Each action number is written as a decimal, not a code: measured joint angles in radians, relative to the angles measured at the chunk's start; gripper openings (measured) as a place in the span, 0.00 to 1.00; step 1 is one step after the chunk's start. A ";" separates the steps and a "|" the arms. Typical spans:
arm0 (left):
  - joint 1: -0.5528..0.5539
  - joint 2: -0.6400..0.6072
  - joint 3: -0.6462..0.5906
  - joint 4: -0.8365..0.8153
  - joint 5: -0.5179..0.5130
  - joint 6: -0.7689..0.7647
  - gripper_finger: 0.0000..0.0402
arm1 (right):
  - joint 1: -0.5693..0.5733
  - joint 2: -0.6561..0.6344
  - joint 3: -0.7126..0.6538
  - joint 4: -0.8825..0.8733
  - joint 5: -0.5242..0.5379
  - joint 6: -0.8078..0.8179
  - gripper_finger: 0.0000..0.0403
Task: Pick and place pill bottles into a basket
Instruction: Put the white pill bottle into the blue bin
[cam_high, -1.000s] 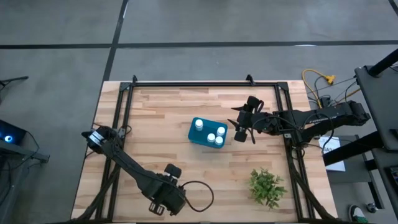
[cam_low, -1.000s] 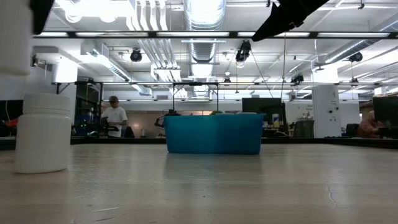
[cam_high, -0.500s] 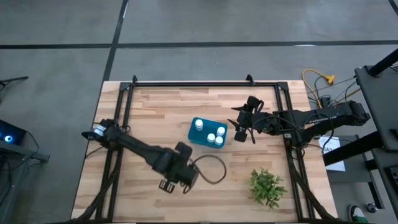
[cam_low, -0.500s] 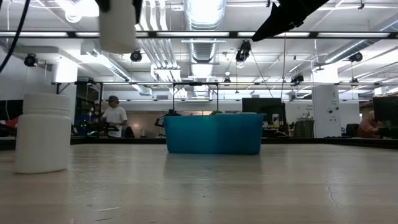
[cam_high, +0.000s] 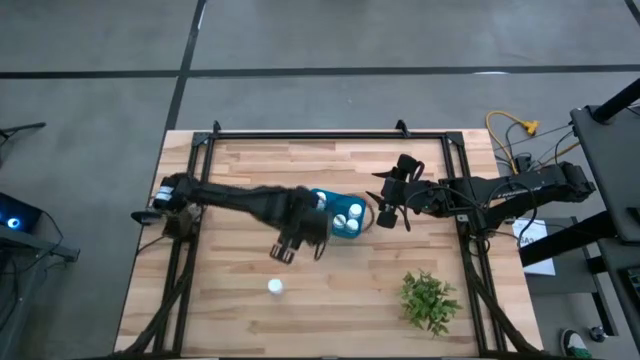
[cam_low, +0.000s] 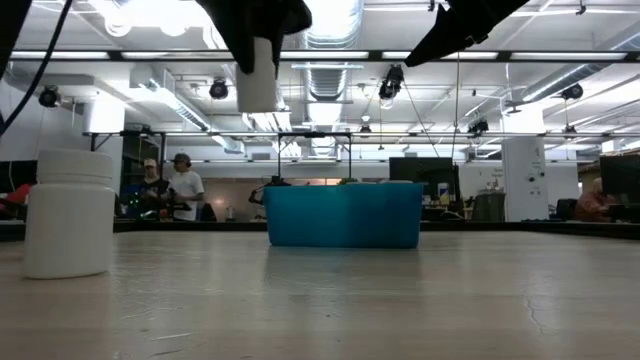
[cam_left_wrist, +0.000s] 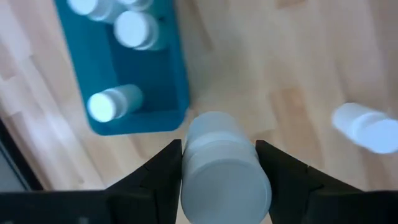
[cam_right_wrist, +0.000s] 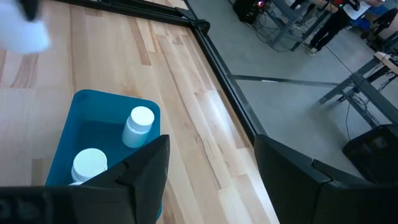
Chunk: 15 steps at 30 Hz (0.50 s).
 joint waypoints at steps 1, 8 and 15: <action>0.021 0.001 -0.001 0.004 0.000 0.019 0.40 | 0.000 0.000 0.000 0.000 0.000 0.000 0.56; 0.147 0.002 -0.002 0.105 0.024 0.149 0.40 | 0.000 0.000 0.000 -0.002 0.000 0.000 0.56; 0.218 0.002 -0.074 0.224 0.067 0.206 0.40 | 0.000 0.000 0.000 -0.008 0.000 0.000 0.56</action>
